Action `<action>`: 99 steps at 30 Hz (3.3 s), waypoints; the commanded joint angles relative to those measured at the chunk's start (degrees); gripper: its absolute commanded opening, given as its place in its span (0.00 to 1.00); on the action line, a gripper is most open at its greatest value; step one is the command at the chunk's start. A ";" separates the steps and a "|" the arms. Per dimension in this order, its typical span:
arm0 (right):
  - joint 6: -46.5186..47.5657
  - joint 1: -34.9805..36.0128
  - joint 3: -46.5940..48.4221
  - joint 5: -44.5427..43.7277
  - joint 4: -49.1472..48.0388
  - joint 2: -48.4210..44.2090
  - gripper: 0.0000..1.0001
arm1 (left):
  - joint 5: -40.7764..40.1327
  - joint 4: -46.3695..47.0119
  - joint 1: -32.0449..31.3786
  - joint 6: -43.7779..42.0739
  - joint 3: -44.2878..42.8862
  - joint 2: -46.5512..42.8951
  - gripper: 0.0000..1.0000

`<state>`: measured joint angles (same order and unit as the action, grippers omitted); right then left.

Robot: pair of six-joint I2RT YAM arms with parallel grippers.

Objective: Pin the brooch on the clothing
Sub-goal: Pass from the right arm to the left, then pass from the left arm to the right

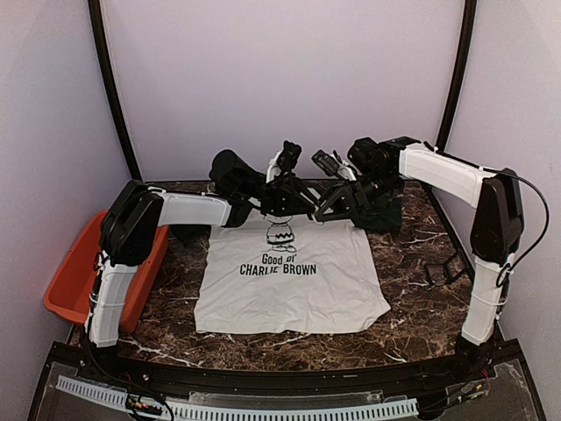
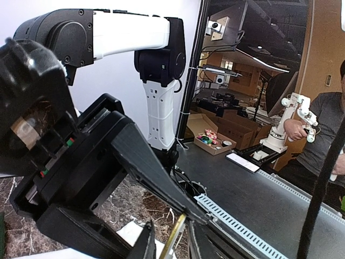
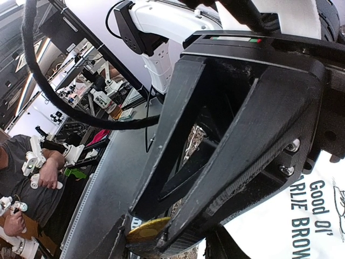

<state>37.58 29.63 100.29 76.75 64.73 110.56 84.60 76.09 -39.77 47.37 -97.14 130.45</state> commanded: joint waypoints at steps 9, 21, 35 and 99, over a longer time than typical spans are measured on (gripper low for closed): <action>1.62 -1.08 2.05 3.32 0.73 0.06 0.40 | 12.70 3.02 -0.57 0.82 0.30 0.74 0.06; -7.67 -3.14 -0.76 -4.99 -7.44 -2.29 0.62 | 12.01 9.55 -0.15 10.07 -2.75 2.36 0.01; -20.38 -4.47 -21.99 -31.19 -37.98 -22.55 0.76 | -11.15 -3.05 6.59 13.20 -7.22 2.09 0.01; -57.92 8.32 -27.40 -15.37 -97.23 -7.93 0.36 | -48.04 -7.37 2.63 -11.50 51.92 -40.08 0.01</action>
<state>-21.67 37.47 70.94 60.27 -34.24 103.92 34.87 68.47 -36.93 35.79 -43.83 90.24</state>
